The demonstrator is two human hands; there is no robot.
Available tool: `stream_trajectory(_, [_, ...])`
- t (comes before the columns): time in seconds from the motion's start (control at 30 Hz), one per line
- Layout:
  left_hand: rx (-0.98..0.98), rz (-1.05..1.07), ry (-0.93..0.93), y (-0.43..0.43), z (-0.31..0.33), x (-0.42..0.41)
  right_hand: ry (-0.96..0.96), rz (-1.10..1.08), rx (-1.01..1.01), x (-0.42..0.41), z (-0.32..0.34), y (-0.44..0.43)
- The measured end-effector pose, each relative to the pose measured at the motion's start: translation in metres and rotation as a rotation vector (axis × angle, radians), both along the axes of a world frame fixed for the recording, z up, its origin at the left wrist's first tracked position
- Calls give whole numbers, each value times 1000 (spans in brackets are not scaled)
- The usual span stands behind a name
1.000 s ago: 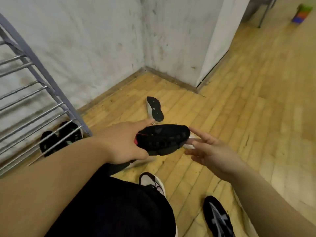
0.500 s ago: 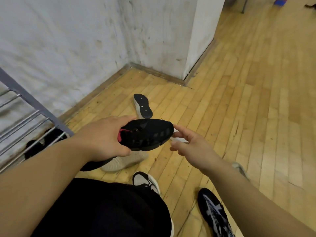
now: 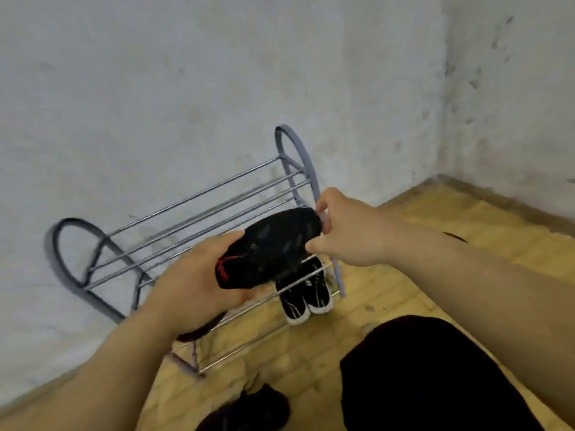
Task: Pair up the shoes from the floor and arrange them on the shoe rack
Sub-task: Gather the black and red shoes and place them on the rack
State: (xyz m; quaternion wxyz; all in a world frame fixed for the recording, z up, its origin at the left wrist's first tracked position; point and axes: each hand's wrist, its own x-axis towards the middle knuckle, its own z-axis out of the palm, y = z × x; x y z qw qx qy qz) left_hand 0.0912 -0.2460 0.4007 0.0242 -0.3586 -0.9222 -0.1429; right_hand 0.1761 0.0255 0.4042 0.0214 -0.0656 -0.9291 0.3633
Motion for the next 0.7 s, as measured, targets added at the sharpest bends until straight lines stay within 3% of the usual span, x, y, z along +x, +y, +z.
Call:
stream_trajectory(0.1, [-83, 109, 71, -74, 2, 17, -100, 326, 229, -31, 10, -65])
stream_trajectory(0.27, [-49, 187, 43, -120, -10, 38, 128, 648, 571, -40, -48, -130])
stream_trajectory(0.47, [-54, 182, -139, -153, -21, 39, 111, 743, 451, -46, -60, -134])
stream_trajectory(0.7, [-6, 408, 137, -242, 17, 94, 330, 811, 449, -57, -23, -241])
